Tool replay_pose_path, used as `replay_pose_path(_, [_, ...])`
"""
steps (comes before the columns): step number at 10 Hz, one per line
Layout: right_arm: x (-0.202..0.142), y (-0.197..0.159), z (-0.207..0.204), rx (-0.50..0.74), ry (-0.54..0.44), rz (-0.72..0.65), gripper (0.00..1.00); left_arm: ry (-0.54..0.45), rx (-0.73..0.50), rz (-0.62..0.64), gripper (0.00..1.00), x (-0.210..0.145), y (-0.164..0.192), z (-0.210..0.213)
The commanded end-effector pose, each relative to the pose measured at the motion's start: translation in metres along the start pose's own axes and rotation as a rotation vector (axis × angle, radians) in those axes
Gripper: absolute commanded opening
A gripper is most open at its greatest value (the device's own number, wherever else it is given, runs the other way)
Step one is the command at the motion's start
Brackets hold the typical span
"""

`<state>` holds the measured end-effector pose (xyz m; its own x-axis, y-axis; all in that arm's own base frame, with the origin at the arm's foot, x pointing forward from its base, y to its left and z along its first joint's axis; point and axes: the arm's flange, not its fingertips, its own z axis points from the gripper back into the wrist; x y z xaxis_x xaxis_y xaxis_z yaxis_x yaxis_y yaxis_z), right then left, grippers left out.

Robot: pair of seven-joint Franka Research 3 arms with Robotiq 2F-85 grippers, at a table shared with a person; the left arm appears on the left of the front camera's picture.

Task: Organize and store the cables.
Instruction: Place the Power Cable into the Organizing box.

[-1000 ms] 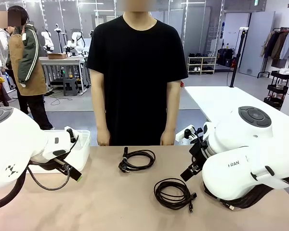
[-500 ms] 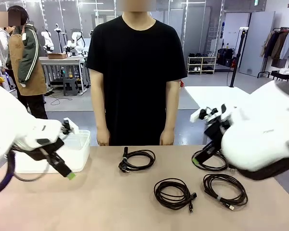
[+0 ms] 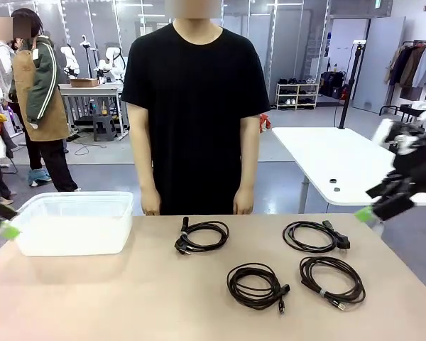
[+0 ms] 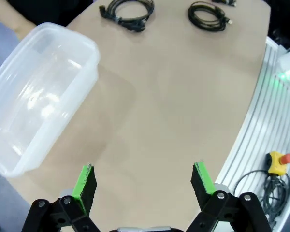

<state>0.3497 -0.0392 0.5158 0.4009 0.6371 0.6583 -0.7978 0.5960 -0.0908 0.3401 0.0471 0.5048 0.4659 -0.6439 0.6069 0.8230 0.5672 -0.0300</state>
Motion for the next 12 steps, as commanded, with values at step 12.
replay_pose_path(12, [-0.137,-0.023,0.093,-0.021,-0.103,-0.07,1.0,-0.059,0.071,0.244,1.0,-0.094,0.027,0.057])
